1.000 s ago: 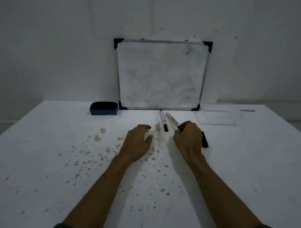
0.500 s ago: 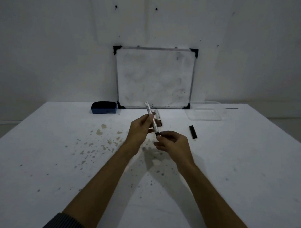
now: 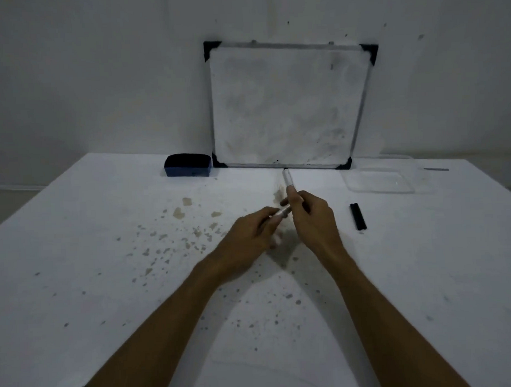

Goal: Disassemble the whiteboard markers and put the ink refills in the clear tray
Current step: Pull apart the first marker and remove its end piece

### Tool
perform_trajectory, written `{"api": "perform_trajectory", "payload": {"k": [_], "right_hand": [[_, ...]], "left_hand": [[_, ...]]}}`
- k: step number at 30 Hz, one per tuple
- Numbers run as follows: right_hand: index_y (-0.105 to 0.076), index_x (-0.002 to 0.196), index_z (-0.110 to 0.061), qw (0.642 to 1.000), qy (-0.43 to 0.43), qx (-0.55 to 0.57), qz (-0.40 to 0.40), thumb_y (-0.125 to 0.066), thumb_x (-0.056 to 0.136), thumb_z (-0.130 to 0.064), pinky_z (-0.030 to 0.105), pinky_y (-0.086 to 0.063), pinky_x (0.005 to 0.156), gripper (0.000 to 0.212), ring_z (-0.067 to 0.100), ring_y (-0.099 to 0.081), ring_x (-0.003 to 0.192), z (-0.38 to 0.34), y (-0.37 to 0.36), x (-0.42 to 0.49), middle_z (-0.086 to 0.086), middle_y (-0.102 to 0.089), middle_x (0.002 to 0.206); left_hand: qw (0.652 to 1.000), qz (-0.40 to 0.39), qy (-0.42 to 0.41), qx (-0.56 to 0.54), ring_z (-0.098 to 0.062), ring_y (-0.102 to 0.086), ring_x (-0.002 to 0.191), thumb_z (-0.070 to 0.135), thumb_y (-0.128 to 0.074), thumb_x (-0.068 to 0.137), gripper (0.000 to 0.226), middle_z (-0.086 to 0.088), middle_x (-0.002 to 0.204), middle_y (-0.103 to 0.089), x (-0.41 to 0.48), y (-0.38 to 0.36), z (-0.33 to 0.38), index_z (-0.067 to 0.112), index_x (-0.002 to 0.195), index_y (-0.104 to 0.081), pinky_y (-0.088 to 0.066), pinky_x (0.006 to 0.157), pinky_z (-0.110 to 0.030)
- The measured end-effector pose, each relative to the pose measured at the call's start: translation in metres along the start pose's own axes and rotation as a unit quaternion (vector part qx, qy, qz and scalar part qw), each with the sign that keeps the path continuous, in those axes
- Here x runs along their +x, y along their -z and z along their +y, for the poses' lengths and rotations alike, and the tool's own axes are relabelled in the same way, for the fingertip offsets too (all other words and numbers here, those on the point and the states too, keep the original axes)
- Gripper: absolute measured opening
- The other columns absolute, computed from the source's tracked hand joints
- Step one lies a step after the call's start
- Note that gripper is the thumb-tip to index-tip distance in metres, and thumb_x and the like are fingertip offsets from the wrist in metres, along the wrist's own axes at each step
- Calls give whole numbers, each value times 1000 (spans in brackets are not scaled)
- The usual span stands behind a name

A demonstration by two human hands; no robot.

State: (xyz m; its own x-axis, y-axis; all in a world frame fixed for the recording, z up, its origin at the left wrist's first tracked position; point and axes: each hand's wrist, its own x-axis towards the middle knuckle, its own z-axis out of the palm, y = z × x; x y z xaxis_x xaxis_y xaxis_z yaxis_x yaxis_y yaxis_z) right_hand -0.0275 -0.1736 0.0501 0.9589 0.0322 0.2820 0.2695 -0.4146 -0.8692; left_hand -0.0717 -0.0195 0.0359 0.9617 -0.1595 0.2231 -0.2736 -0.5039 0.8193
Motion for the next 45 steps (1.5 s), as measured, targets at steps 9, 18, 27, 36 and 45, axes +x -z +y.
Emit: {"api": "perform_trajectory", "payload": {"k": [9, 18, 27, 36, 45], "right_hand": [[-45, 50, -14, 991, -42, -123, 2, -33, 105, -49, 27, -34, 50, 67, 15, -46, 46, 14, 5, -7, 2, -50, 50], [-41, 47, -20, 996, 49, -75, 29, -39, 108, -23, 21, -30, 39, 61, 8, -37, 36, 23, 0, -7, -5, -41, 41], [-43, 47, -17, 987, 62, -144, -33, -30, 106, -49, 24, -38, 46, 69, 14, -45, 41, 14, -3, -14, 0, -48, 45], [-42, 48, -16, 993, 27, -113, 27, -38, 107, -27, 19, -29, 41, 61, 7, -39, 37, 18, -4, -12, -4, -45, 43], [-44, 48, -18, 993, 37, -107, -23, -28, 107, -47, 24, -36, 43, 68, 14, -44, 40, 8, -4, -15, -1, -47, 45]], "left_hand": [[910, 81, -193, 358, -18, -57, 74, 41, -28, 109, 46, -2, 92, -67, 11, 1, -30, 19, 127, -64, -46, 70, -34], [923, 80, -189, 324, -8, -48, 44, 55, -30, 107, 47, 10, 58, -58, 12, -1, -18, 25, 92, -63, -43, 45, -26], [959, 35, -117, 254, -11, -65, 63, 60, -30, 103, 47, 6, 77, -73, 1, 10, -25, 33, 105, -69, -58, 64, -38], [923, 105, -235, 287, -15, -65, 58, 42, -44, 106, 37, 4, 76, -74, 7, 2, -21, 21, 105, -74, -55, 51, -34], [953, 72, -158, 247, -11, -57, 54, 47, -32, 108, 40, 10, 67, -61, -4, 5, -23, 27, 95, -63, -52, 55, -32]]}}
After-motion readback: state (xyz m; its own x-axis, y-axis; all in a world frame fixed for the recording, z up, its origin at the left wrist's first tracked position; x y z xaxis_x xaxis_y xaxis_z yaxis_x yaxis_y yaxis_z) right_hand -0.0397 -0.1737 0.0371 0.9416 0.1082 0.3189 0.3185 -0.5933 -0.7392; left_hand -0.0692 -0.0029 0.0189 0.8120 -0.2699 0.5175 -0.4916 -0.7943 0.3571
